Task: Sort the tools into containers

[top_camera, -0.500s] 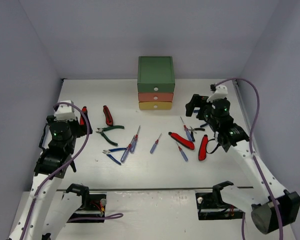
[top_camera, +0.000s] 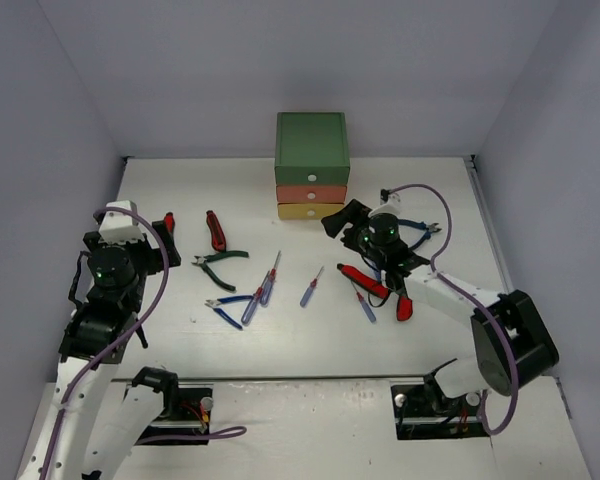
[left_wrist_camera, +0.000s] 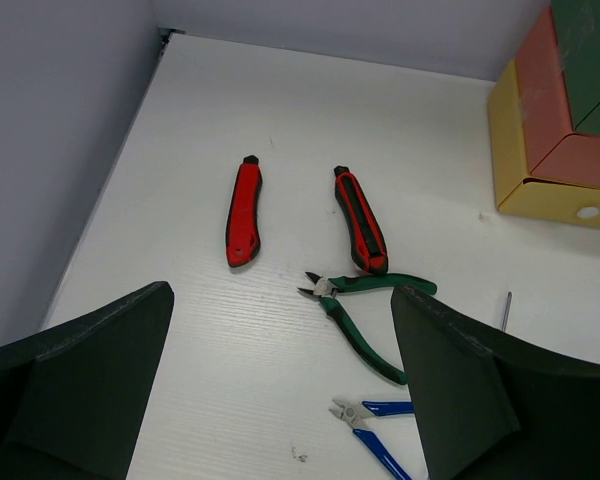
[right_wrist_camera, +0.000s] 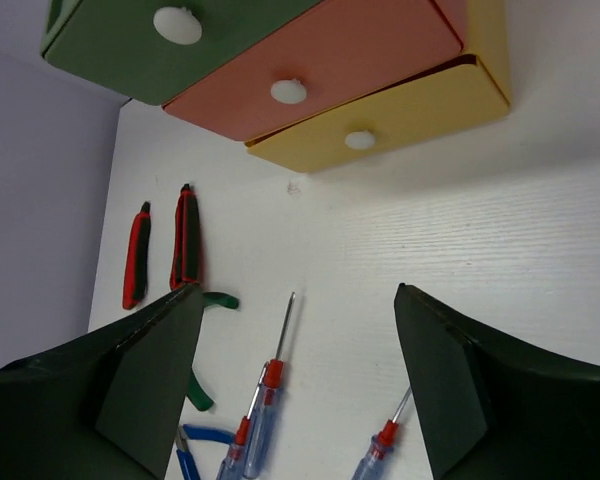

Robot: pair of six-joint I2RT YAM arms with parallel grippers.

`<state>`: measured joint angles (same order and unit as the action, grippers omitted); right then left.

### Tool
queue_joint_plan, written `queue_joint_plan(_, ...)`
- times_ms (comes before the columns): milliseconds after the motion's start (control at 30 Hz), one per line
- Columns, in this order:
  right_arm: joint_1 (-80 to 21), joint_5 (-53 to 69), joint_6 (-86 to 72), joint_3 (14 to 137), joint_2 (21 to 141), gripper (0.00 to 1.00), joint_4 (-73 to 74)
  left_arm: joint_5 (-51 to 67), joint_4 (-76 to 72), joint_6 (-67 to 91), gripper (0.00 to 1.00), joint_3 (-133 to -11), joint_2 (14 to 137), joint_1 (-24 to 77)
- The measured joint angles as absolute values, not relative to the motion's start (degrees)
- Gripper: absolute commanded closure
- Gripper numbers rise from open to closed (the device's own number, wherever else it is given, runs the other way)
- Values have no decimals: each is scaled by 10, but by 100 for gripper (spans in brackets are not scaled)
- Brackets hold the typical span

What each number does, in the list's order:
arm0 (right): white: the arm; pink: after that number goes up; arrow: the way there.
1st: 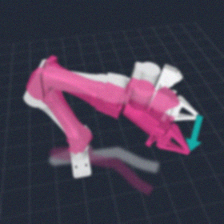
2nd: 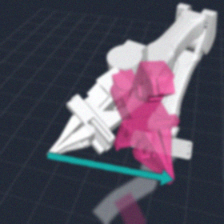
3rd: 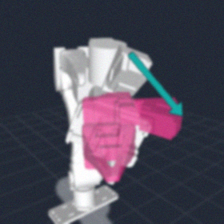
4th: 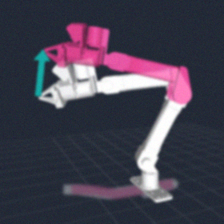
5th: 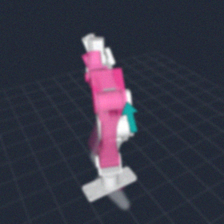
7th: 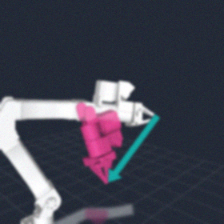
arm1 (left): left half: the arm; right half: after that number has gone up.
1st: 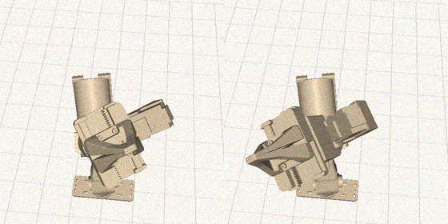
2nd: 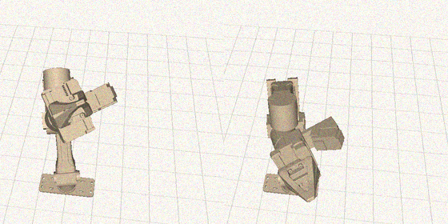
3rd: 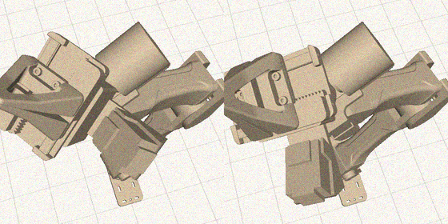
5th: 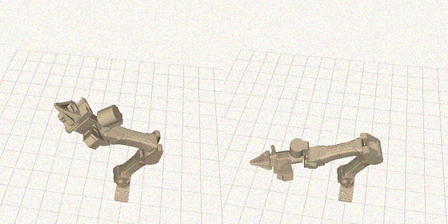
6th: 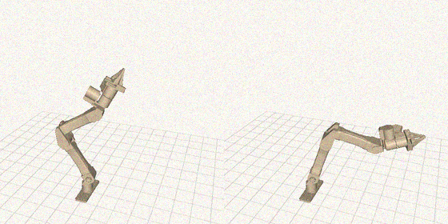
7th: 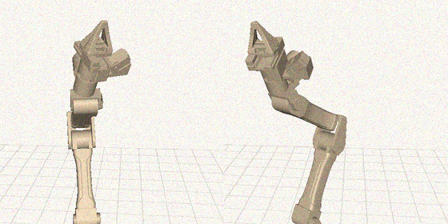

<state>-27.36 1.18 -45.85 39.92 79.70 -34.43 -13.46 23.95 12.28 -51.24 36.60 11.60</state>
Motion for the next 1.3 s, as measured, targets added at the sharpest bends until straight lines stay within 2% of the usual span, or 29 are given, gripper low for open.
queue_joint_plan(367, -289, -39, -564, 429, 995, 42, -514, -134, 250, 134, 12, -512, 348, 116)
queue_joint_plan(533, -291, -46, -599, 471, 1072, 42, -564, -134, 259, 138, 12, -512, 343, 116)
queue_joint_plan(900, -297, -59, -647, 516, 1151, 45, -611, -138, 280, 138, 12, -512, 334, 120)
queue_joint_plan(1300, -296, -61, -664, 538, 1205, 55, -634, -137, 295, 138, 12, -512, 322, 124)
